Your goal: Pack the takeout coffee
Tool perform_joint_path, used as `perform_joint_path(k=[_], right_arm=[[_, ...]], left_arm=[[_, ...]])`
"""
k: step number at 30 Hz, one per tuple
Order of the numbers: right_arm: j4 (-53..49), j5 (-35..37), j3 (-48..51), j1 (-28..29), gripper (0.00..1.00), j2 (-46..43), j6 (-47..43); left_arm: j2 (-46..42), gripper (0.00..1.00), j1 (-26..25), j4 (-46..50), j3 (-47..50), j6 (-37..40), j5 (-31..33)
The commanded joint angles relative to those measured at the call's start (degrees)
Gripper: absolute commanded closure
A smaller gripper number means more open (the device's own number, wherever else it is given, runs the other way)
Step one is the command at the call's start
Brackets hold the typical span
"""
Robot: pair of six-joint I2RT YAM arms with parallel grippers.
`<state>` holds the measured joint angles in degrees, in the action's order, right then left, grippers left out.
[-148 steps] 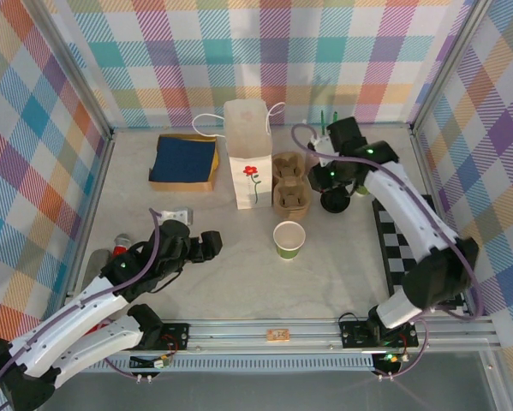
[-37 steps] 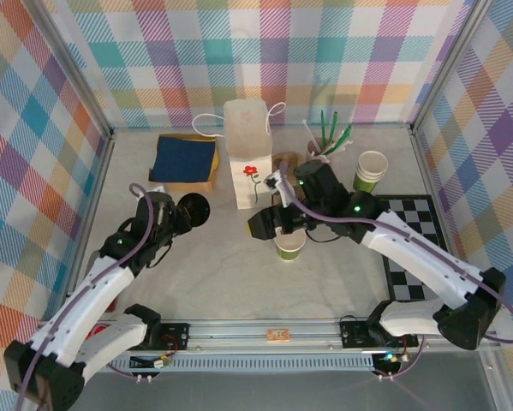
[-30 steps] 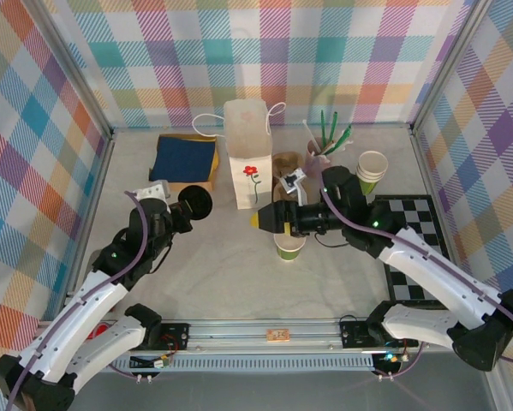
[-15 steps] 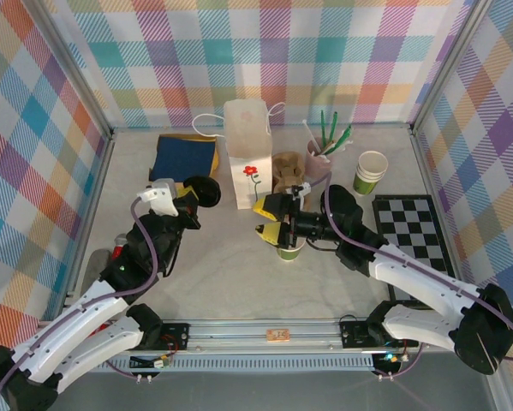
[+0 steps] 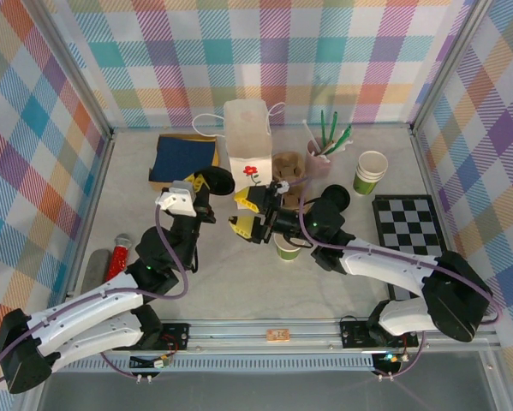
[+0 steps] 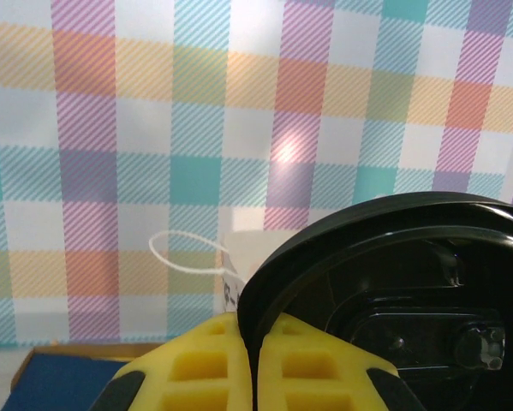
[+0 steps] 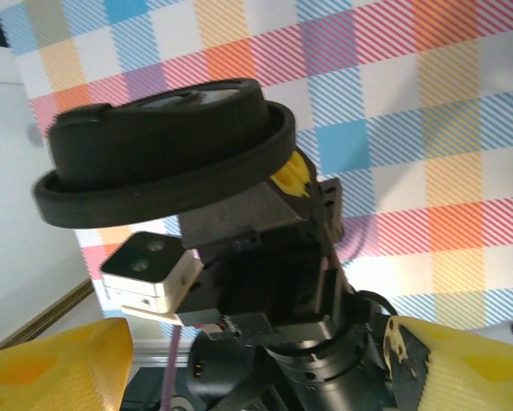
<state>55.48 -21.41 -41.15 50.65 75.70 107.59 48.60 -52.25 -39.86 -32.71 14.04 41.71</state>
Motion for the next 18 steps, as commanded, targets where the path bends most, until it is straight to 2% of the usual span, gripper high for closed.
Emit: perform_joint_path(k=[1, 7, 12, 18], right_arm=[[10.6, 3.3, -1.6, 0.1, 0.25, -1.1, 1.9], [11.7, 4.4, -2.5, -0.2, 0.25, -2.1, 2.3], [12.1, 3.9, -5.7, -0.8, 0.26, -0.9, 4.1], [10.0, 2.8, -7.4, -1.0, 0.29, -1.1, 4.0]], left_arm=[[-0.8, 0.97, -0.8, -8.9, 0.3, 5.4, 2.8], [-0.1, 0.98, -2.8, -13.0, 1.4, 9.3, 3.3], [3.1, 0.98, -6.5, -23.8, 2.3, 17.9, 4.9], [4.0, 0.98, -7.1, -26.8, 2.7, 19.1, 4.7]])
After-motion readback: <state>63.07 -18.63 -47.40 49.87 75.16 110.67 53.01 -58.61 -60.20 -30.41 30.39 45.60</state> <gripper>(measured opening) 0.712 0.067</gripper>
